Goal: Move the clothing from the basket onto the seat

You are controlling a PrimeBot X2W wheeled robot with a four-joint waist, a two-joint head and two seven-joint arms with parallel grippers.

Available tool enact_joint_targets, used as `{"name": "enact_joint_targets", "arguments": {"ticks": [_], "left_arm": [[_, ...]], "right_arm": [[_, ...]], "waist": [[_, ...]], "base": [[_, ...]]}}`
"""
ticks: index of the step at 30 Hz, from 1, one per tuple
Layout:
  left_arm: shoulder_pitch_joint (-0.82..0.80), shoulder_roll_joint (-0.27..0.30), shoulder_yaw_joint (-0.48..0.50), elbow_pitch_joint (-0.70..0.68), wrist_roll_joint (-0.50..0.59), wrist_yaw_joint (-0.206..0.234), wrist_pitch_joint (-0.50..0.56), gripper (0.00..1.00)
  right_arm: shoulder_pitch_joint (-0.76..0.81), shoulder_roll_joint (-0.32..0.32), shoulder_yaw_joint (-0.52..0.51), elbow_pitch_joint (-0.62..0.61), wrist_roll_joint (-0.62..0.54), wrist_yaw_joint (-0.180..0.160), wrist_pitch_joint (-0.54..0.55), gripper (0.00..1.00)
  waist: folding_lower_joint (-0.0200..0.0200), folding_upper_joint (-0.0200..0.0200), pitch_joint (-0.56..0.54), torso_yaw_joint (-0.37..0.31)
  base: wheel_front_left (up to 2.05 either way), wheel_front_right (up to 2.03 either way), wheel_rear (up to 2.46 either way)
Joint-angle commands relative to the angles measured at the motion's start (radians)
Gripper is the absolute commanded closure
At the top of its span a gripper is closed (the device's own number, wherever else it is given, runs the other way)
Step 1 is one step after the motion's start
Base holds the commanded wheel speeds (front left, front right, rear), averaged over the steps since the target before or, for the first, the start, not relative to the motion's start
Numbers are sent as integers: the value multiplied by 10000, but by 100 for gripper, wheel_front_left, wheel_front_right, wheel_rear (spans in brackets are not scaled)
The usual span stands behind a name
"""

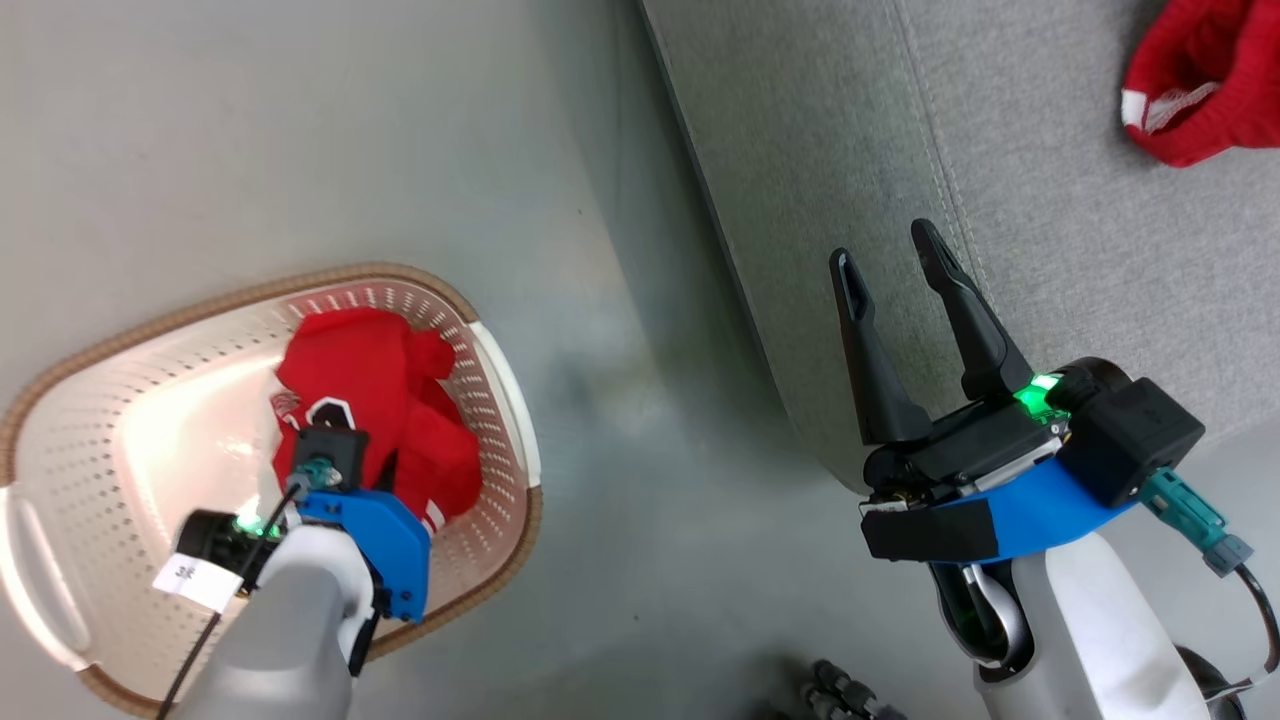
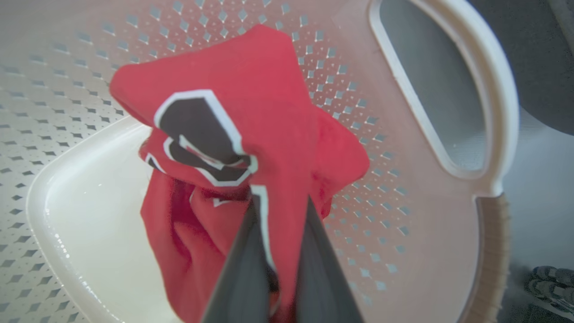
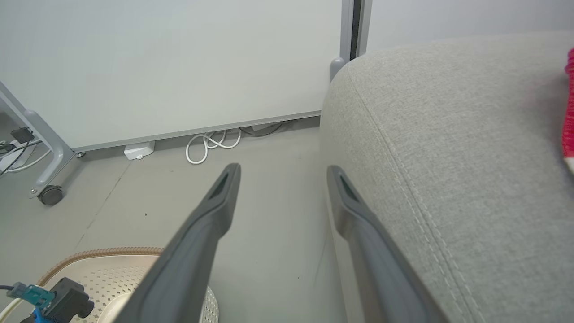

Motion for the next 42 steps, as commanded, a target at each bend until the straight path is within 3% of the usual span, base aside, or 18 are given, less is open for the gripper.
{"name": "enact_joint_targets", "arguments": {"ticks": [1, 17, 33, 42], "left_arm": [[100, -40, -15, 49, -60, -24, -51, 100], [1528, -926, -426, 6, -449, -337, -540, 100], [3333, -960, -1633, -2011, -673, -366, -551, 100], [2802, -964, -2444, -2613, -993, -424, -554, 100]], "right_arm": [[65, 8, -22, 37, -87, 5, -49, 0], [1094, 2, -735, 936, -952, 5, -43, 0], [2584, 2, -1265, 1278, -1028, 5, 198, 0], [3278, 2, -1349, 1058, -1035, 5, 467, 0]], "waist": [[0, 0, -432, 256], [0, 0, -3465, 1936], [0, 0, -5998, 2996], [0, 0, -6854, 3435]], "base": [[0, 0, 0], [0, 0, 0], [0, 0, 0], [0, 0, 0]]}}
